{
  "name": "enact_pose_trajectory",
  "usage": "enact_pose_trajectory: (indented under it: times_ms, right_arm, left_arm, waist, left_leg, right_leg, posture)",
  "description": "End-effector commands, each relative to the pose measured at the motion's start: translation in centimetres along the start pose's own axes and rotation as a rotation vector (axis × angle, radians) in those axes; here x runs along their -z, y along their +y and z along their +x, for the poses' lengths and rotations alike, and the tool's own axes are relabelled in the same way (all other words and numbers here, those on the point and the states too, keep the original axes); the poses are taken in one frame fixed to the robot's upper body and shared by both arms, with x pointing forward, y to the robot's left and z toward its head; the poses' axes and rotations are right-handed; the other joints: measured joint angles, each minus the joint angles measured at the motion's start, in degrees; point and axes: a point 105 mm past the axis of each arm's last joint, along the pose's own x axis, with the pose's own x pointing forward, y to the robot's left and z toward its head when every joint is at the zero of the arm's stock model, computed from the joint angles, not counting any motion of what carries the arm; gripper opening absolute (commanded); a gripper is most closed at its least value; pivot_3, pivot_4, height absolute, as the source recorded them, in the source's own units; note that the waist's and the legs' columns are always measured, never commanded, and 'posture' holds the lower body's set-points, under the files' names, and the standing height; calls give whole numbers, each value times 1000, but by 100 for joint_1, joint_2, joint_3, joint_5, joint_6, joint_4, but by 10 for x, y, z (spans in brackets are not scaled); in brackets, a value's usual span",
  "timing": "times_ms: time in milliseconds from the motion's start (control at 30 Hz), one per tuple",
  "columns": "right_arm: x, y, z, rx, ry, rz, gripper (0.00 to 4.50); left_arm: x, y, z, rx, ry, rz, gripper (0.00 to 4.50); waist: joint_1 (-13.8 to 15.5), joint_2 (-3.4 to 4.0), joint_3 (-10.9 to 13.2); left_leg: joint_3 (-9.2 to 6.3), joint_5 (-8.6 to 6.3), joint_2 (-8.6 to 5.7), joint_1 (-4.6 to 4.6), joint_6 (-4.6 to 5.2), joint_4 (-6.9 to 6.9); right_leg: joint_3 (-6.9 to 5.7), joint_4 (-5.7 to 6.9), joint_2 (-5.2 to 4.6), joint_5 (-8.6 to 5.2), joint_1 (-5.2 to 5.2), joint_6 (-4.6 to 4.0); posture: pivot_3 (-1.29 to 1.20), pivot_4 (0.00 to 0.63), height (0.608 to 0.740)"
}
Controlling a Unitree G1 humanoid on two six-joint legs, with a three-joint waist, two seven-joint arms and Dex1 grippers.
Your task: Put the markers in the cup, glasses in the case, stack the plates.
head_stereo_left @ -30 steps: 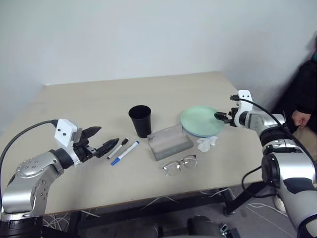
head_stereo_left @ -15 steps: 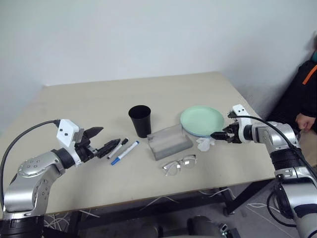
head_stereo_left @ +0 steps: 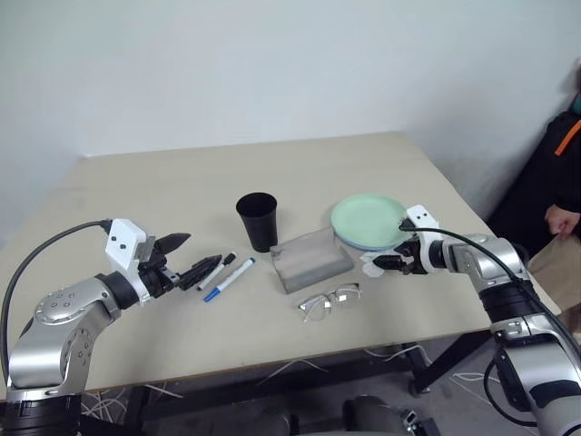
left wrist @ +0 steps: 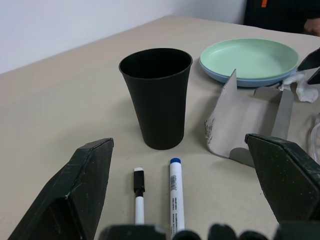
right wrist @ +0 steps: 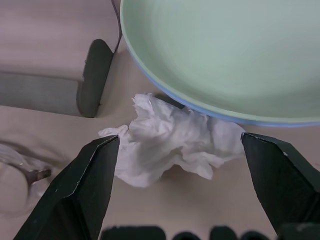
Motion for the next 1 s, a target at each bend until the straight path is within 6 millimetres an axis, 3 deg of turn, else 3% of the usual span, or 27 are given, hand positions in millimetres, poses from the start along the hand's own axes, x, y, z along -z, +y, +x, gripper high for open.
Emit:
enact_pose_trajectory:
  times_ms: [33,467,600,900,1000]
  right_arm:
    - [-17,1,2,15,-41,-54,4210]
    - [-13,0,14,35,-36,-97,4210]
    - [-13,2,18,37,-42,-101,3252]
    - [-12,7,22,21,-47,-119,40]
    - [-15,9,20,6,-48,-144,12]
  left_arm:
    - [-15,1,0,-4,-42,42,4500]
    - [-15,0,0,-16,-48,36,4500]
    - [-15,0,0,-16,-49,35,4500]
    - [-15,-1,1,-13,-50,36,4500]
    - [-16,-1,2,-12,-50,38,4500]
  waist:
    - [0,0,0]
    - [-1,-2,-1]
    - [-3,-2,-1]
    - [-3,-2,-2]
    - [-3,-2,-2]
  left_leg:
    - [0,0,0,0,1,0]
    - [1,0,-1,3,0,2]
    - [5,-2,1,6,-3,6]
    - [1,-2,2,5,-3,3]
    - [1,-2,3,4,-3,3]
  right_leg:
    - [0,0,0,0,0,0]
    - [-1,0,1,0,3,0]
    - [-2,0,1,0,4,0]
    - [-5,2,2,0,1,0]
    - [-4,1,2,0,1,0]
  posture:
    - [0,0,727]
    - [0,0,727]
    - [0,0,727]
    - [0,0,727]
    - [0,0,727]
